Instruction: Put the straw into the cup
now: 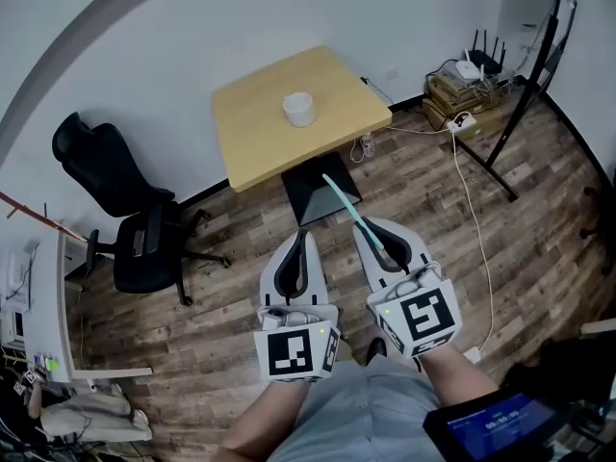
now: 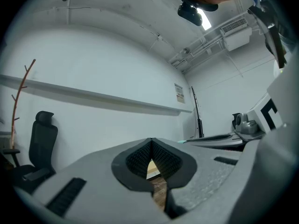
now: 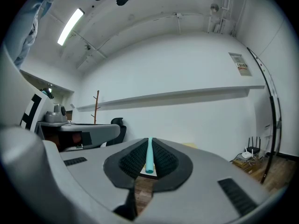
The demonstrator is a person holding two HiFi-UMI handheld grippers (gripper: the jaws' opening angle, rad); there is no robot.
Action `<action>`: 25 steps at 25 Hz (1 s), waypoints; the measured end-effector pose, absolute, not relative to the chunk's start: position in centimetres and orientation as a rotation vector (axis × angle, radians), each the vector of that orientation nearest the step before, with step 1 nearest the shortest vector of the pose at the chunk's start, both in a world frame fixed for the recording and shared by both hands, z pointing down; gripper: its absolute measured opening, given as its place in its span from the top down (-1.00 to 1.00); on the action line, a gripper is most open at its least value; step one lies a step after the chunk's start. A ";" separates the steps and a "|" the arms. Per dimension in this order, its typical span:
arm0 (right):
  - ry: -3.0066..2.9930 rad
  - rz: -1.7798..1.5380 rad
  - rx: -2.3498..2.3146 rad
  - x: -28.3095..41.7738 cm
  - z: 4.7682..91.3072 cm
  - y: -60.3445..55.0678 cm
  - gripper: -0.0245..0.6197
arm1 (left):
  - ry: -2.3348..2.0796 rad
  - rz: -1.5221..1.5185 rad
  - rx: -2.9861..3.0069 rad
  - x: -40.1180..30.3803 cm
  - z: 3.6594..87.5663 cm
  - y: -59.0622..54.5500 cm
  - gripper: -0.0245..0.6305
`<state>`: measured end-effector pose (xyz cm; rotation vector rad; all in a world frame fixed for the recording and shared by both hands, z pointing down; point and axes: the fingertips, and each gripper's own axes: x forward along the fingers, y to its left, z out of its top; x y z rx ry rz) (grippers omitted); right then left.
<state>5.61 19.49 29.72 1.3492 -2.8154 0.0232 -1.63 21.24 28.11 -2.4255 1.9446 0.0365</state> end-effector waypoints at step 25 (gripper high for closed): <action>-2.746 0.027 1.437 -2.3 30.3 -3.0 0.86 | 1.912 0.081 -2.456 -11.3 29.3 -1.2 0.93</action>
